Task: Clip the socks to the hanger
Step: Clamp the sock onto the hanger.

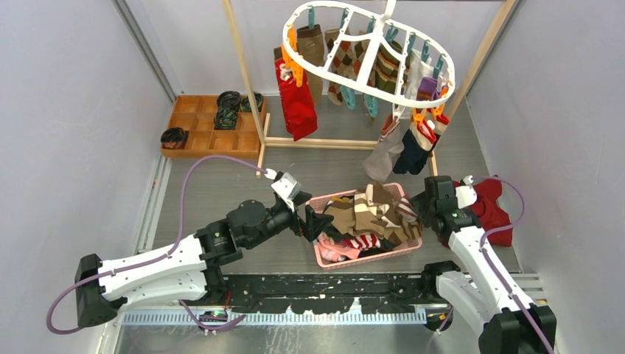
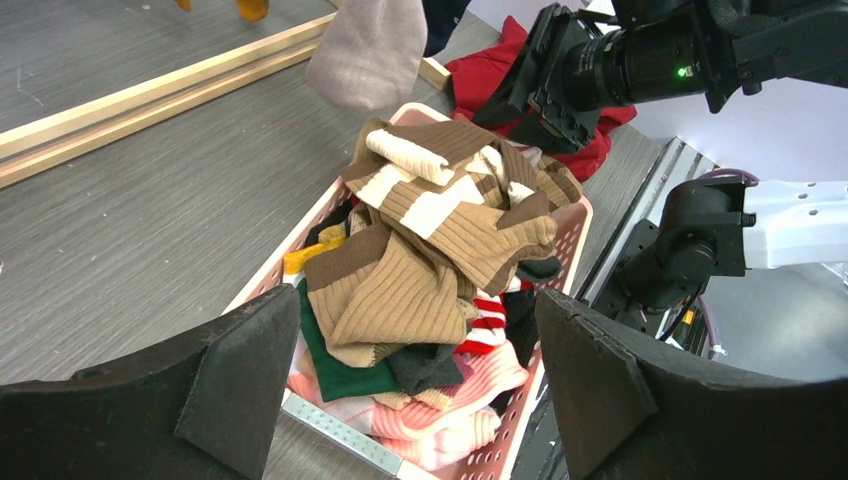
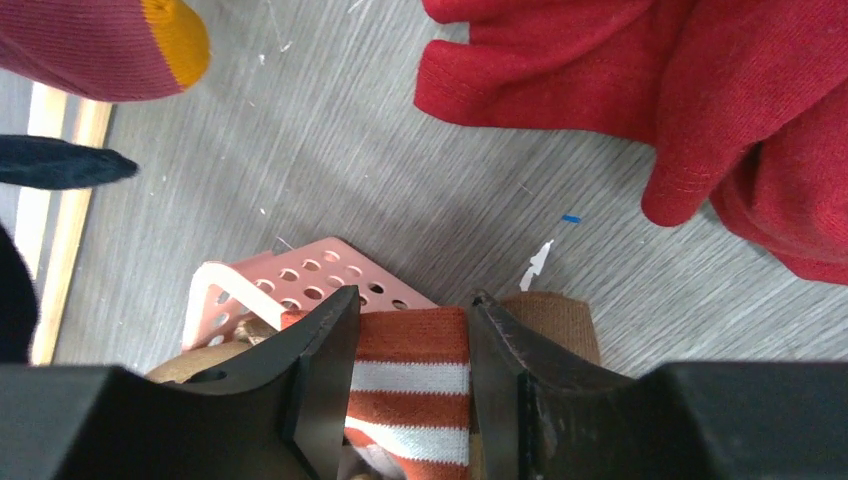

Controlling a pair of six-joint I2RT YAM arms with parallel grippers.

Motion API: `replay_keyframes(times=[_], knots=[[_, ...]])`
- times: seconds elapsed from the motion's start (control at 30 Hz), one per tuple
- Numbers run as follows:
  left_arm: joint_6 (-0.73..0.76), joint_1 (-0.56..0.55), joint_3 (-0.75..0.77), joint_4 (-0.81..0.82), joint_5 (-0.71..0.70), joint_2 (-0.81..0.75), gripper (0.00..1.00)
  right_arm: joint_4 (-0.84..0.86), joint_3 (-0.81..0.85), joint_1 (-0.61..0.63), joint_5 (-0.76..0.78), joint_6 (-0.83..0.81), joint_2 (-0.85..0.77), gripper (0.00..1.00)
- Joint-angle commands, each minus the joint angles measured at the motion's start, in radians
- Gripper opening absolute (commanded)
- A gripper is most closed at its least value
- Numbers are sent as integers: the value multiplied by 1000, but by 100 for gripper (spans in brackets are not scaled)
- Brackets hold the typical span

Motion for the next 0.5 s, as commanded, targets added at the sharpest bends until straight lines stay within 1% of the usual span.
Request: replay_keyframes(times=[0.0,0.17,0.27,0.33,0.47], knots=[[5,9,3,34,3,-5,88,62,-27,-11,-28,-29,-11,45],[4,10,7,31,11,-2,88,51,4,-13,0,-89,-72,23],[1,10,9,31,13,-3,88,30,40,-13,29,-128,-139,13],[1,9,10,31,16,-2,88,12,66,-12,45,-152,-180,9],[0,9,18,36,23,10,88,-42,118,-12,48,-194,-233,6]])
